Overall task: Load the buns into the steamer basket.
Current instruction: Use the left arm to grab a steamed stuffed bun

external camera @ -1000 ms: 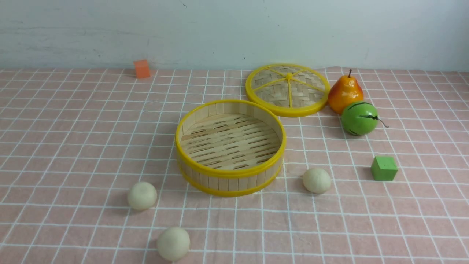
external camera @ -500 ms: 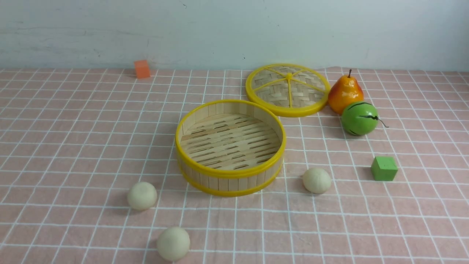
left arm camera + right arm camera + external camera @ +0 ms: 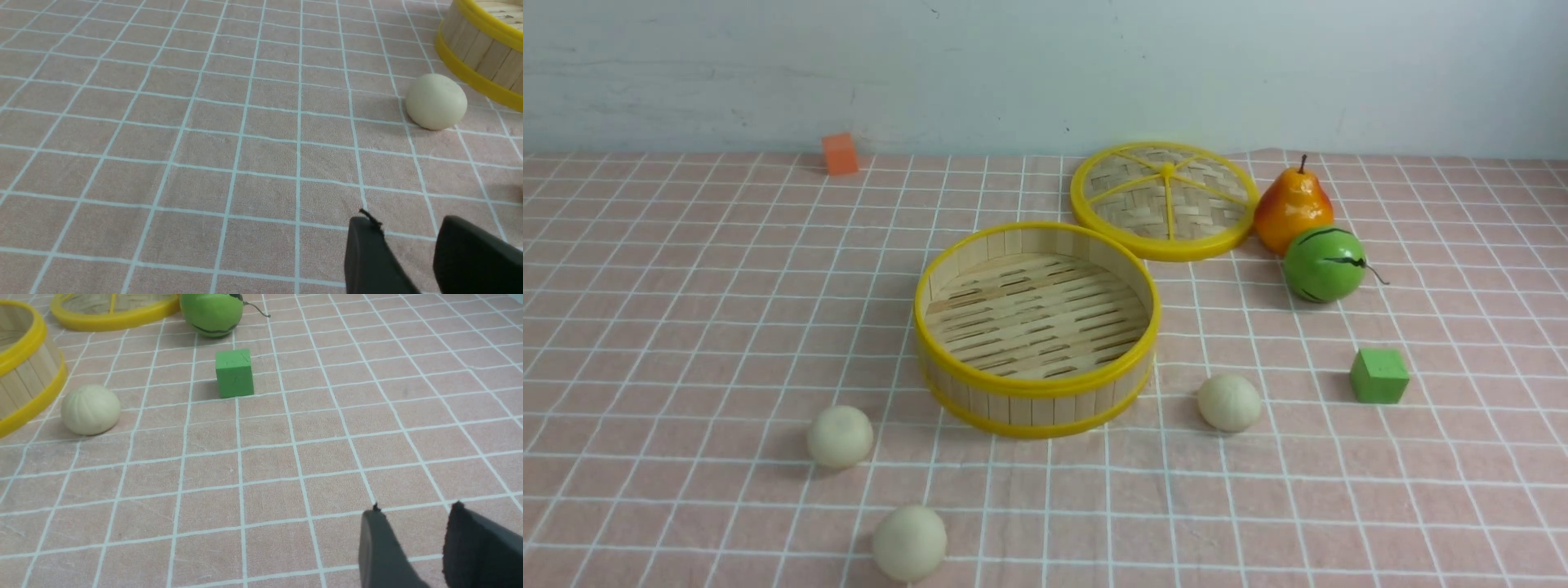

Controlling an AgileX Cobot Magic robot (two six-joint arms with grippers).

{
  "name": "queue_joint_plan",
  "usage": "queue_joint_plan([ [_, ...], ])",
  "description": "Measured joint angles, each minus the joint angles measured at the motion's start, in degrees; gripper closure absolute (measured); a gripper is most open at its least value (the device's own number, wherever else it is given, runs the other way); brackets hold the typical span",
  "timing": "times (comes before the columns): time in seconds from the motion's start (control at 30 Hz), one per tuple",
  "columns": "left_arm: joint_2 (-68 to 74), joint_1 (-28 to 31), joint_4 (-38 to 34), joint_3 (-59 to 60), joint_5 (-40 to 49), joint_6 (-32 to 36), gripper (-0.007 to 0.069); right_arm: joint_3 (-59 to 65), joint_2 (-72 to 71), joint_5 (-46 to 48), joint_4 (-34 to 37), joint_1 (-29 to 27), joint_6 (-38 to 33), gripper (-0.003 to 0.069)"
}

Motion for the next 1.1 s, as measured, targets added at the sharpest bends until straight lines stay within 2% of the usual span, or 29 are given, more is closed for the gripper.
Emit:
queue_joint_plan([
  [0.8,0.0,0.0,1.1,0.0,-0.8,0.0,0.0386,0.0,0.0,0.2,2.7,0.0,0.0,0.0420],
  [0.87,0.0,0.0,0.7,0.0,-2.7,-0.2,0.0386,0.0,0.0,0.1,4.8,0.0,0.0,0.0420],
  [0.97,0.0,0.0,-4.3,0.0,-9.1,-3.7,0.0386,0.0,0.0,0.0,14.3,0.0,0.7,0.0420],
  [1.0,0.0,0.0,-4.7,0.0,-9.8,-4.0,0.0386,0.0,0.0,0.0,15.1,0.0,1.0,0.0420],
  [1.07,0.0,0.0,-14.2,0.0,-13.7,-11.7,0.0386,0.1,0.0,0.6,27.9,0.0,5.4,0.0420],
  [1.1,0.0,0.0,-16.9,0.0,-14.3,-13.8,0.0386,0.1,0.0,0.6,30.6,0.0,6.5,0.0420],
])
